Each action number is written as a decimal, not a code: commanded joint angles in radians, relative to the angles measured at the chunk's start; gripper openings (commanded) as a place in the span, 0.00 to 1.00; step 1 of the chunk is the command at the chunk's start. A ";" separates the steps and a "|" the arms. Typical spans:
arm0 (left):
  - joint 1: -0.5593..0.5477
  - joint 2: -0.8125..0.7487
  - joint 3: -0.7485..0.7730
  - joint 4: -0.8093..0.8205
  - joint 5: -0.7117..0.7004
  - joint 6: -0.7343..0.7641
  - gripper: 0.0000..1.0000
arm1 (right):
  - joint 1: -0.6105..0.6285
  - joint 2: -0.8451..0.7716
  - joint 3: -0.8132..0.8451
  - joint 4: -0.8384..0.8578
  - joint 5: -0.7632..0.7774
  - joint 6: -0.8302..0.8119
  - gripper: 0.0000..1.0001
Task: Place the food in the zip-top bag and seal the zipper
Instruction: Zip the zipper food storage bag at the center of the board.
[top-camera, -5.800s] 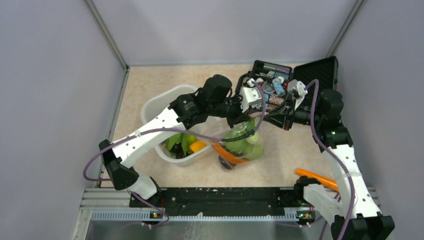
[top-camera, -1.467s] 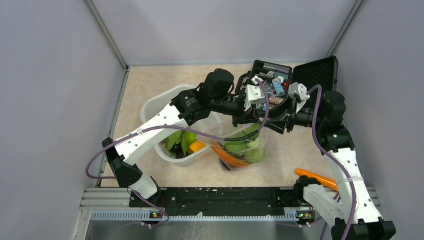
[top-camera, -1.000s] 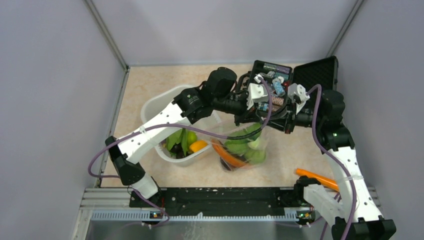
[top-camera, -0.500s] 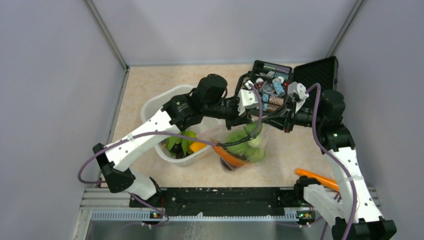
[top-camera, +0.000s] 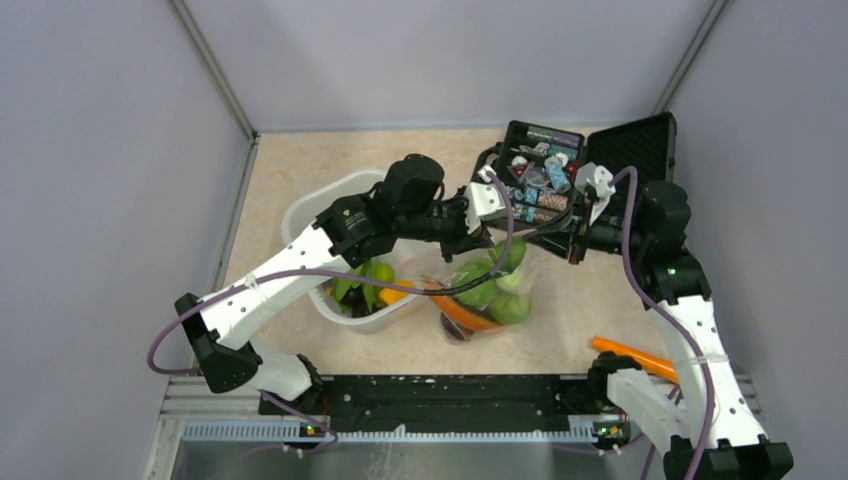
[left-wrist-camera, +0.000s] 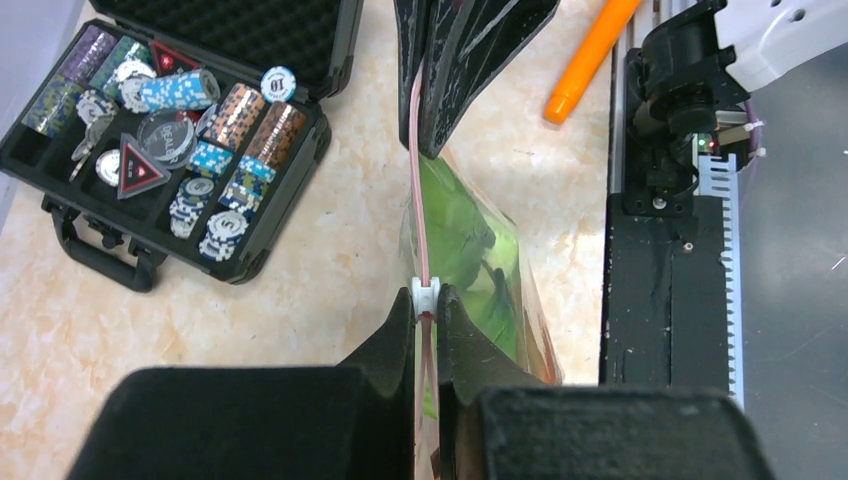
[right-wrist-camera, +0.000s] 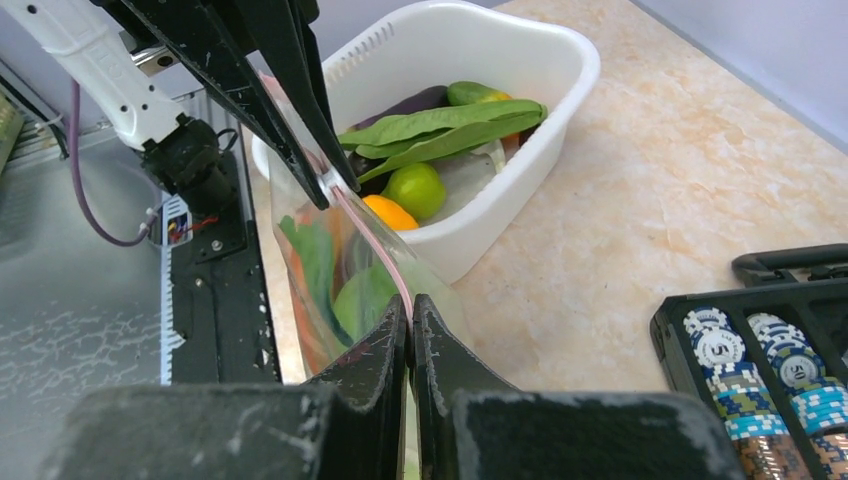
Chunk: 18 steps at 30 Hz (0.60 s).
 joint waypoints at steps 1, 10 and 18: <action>0.018 -0.071 -0.034 -0.005 -0.035 0.006 0.00 | 0.002 -0.023 0.053 0.028 0.052 -0.008 0.00; 0.026 -0.079 -0.053 0.089 0.043 -0.033 0.00 | 0.001 -0.053 0.051 0.053 -0.006 0.017 0.26; 0.025 0.001 0.056 0.053 0.125 -0.038 0.00 | 0.003 -0.016 0.189 -0.181 -0.011 -0.165 0.59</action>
